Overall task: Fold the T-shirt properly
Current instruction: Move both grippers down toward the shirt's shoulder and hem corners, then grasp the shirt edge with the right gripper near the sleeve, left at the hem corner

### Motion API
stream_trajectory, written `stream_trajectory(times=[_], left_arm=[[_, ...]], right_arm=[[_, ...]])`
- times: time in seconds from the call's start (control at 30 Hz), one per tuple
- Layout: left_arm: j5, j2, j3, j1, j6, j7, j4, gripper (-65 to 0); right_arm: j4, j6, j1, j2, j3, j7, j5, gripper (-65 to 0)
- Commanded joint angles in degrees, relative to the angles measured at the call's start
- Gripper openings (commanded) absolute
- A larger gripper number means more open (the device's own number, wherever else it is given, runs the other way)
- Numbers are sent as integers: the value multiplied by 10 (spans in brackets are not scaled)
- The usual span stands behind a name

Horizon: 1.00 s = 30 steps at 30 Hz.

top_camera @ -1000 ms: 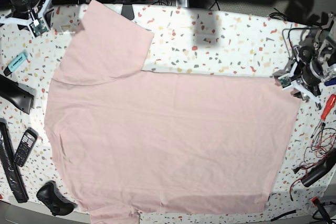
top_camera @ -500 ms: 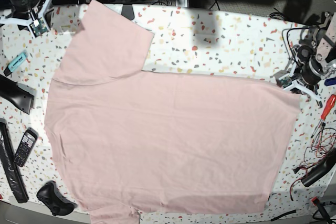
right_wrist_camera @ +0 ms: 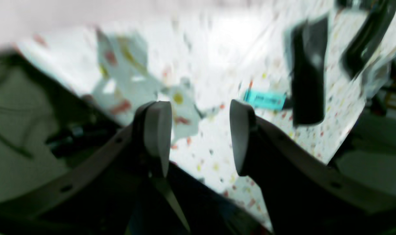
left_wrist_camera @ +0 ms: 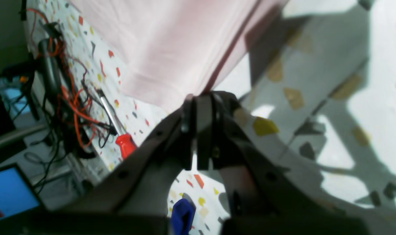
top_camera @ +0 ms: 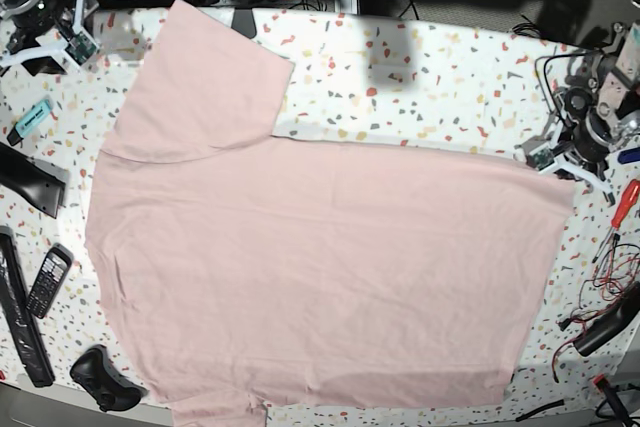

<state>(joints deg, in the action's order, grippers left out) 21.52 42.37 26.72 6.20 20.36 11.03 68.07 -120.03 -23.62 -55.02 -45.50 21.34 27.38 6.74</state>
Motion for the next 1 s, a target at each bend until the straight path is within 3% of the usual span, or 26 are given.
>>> stream_trajectory(times=[0.0,0.17,0.3,0.57,0.77,0.97], left_arm=[[1,3,-3,3,8,11,-1,-650],[1,-24,-3,3,8,14,-1,-650],[1,-38,-3,3,7,32,-1,-650],[1,-43,-3,3,8,64,-1,-650],[1,-43,-3,3,8,63,-1,-650],[1,-43,-3,3,7,63,-1,-650]], right_arm=[[0,7,17,-17,-4,-11,6,-368],[35,6,105,-39,-83,-10,7,-368],[57,4,150,-50,-162,-10,65,-369],[137,6,218,-49,-286,-11,153,-370],[180,7,261,-45,-333,-13,156,-370],[194,10,322,-15,-373,-15,151,-370]])
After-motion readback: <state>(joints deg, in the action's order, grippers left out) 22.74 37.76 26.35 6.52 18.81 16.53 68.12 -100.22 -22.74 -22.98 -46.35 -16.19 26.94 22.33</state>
